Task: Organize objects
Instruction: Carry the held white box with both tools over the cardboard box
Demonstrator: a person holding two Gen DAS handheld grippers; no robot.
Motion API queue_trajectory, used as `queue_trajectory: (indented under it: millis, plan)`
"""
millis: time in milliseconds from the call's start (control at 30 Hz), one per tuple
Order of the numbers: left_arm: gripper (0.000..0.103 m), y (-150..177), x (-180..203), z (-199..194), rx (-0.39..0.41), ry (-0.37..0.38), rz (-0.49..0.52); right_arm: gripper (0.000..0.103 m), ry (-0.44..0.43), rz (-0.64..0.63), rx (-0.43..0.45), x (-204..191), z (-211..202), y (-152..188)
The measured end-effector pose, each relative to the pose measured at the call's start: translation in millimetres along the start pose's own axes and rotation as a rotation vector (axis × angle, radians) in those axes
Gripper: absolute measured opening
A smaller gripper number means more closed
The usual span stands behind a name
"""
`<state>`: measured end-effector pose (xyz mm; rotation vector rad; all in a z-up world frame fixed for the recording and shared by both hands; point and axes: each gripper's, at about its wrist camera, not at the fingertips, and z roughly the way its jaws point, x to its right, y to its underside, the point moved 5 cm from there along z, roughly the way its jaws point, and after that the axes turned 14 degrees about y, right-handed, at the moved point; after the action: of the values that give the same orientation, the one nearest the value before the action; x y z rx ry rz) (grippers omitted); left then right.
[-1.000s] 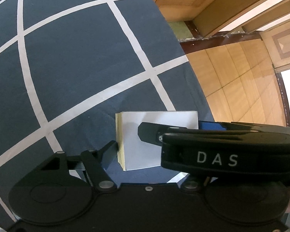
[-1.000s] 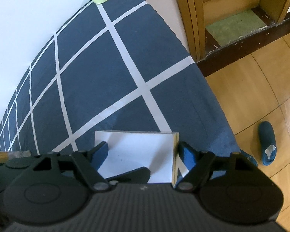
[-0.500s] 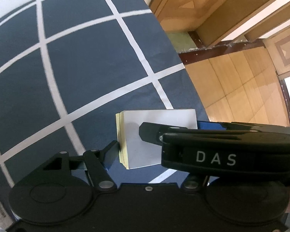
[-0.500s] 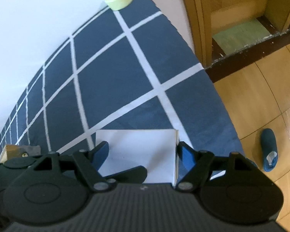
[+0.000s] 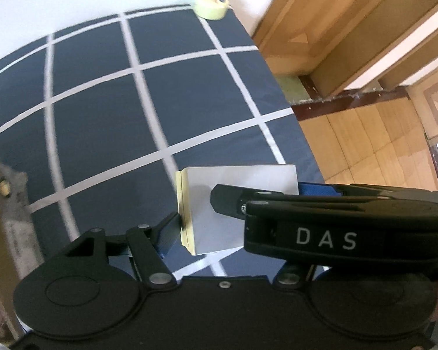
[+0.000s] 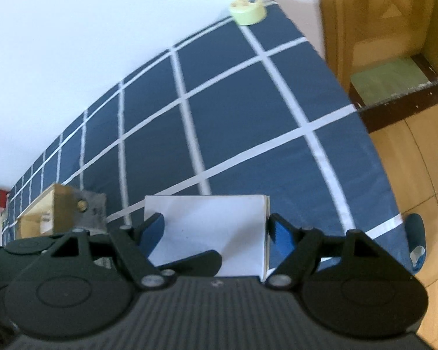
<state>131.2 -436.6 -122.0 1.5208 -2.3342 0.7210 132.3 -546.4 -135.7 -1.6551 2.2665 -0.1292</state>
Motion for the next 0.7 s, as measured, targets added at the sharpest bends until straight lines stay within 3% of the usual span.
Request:
queue_trajectory:
  millis: [700]
  plan:
    - [0.065,78.8,-106.0,-158.1,0.161,-0.057,-0.108,0.078,-0.06,-0.187,0.054,-184.4,-49.1,83.4]
